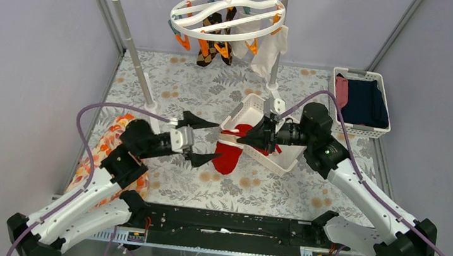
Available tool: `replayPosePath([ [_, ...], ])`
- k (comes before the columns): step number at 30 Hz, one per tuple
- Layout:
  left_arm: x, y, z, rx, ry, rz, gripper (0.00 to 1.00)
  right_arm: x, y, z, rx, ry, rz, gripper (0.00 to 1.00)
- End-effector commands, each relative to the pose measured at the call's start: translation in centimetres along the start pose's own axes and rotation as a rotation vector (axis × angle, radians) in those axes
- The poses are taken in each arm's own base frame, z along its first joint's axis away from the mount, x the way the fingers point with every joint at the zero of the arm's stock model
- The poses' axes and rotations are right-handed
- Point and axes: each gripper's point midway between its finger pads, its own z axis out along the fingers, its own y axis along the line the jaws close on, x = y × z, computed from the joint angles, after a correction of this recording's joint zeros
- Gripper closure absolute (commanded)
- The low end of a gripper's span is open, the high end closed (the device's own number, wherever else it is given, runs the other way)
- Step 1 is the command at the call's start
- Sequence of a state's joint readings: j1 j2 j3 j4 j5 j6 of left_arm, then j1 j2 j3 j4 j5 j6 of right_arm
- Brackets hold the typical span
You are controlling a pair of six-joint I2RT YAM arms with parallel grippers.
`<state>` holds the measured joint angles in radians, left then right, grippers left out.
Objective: Clip the socks to the hanger
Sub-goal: Pick up the sock from the bin.
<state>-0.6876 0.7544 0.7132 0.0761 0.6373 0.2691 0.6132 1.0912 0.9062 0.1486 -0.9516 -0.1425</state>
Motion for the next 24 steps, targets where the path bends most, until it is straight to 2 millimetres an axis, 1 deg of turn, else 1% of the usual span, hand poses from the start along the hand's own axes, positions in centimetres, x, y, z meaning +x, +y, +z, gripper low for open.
replayPosePath([
  [1, -4.2, 0.3, -1.6, -0.108, -0.258, 0.004, 0.13, -3.7, 1.3, -0.9, -0.014, -0.064, -0.109, 1.00],
  [3, -4.2, 0.0, -2.3, -0.132, -0.324, -0.024, 0.12, -3.9, 1.7, -0.9, -0.030, -0.070, -0.114, 1.00],
  [6, -4.2, -0.2, -2.9, -0.144, -0.422, -0.131, 0.12, -3.9, 1.9, -0.8, -0.049, -0.081, -0.110, 1.00],
  [9, -4.4, -0.6, -3.1, -0.126, -0.511, -0.210, 0.14, -3.8, 2.0, -0.7, -0.059, -0.091, -0.096, 1.00],
  [12, -4.6, -0.4, -2.7, -0.111, -0.546, -0.271, 0.22, -3.9, 2.1, -0.5, -0.078, -0.099, -0.089, 1.00],
  [14, -4.5, -0.3, -2.4, -0.104, -0.555, -0.296, 0.25, -3.9, 2.1, -0.3, -0.085, -0.102, -0.087, 1.00],
  [19, -5.1, -0.5, -1.8, -0.047, -0.603, -0.332, 0.32, -3.6, 1.9, -0.1, -0.091, -0.096, -0.074, 1.00],
  [22, -4.8, -0.4, -1.3, -0.037, -0.600, -0.346, 0.35, -3.5, 1.9, -0.1, -0.092, -0.096, -0.074, 1.00],
  [24, -4.7, -0.3, -1.1, -0.031, -0.594, -0.345, 0.40, -3.5, 1.9, -0.1, -0.091, -0.095, -0.072, 1.00],
])
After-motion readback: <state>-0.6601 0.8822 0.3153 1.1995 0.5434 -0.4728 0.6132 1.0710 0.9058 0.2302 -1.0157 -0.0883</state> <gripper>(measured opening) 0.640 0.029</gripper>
